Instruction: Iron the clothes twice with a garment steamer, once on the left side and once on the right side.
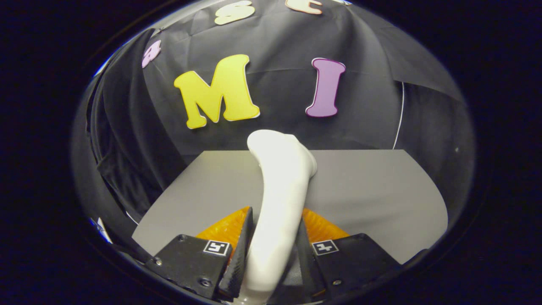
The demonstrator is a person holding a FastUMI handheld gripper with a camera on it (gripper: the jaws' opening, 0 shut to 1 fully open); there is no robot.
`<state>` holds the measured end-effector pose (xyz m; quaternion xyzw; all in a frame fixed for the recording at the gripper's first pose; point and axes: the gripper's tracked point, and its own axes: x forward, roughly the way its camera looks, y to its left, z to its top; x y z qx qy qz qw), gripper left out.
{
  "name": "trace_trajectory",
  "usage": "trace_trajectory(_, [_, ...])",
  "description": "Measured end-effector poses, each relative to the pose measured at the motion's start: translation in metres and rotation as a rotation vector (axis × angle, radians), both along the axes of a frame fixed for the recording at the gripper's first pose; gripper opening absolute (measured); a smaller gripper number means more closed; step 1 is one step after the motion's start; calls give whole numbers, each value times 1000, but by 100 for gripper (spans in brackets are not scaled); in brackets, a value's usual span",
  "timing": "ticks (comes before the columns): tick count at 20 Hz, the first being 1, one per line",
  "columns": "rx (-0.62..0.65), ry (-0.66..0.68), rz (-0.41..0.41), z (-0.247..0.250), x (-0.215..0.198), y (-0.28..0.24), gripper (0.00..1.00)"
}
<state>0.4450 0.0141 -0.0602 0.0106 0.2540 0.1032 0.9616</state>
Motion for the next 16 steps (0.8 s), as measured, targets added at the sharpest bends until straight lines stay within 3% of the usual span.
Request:
trace_trajectory(5, [24, -69, -11, 17, 0, 0, 50])
trace_trajectory(9, [38, -126, 13, 34, -24, 8, 43])
trace_trajectory(16, [38, -186, -53, 70, -75, 14, 42])
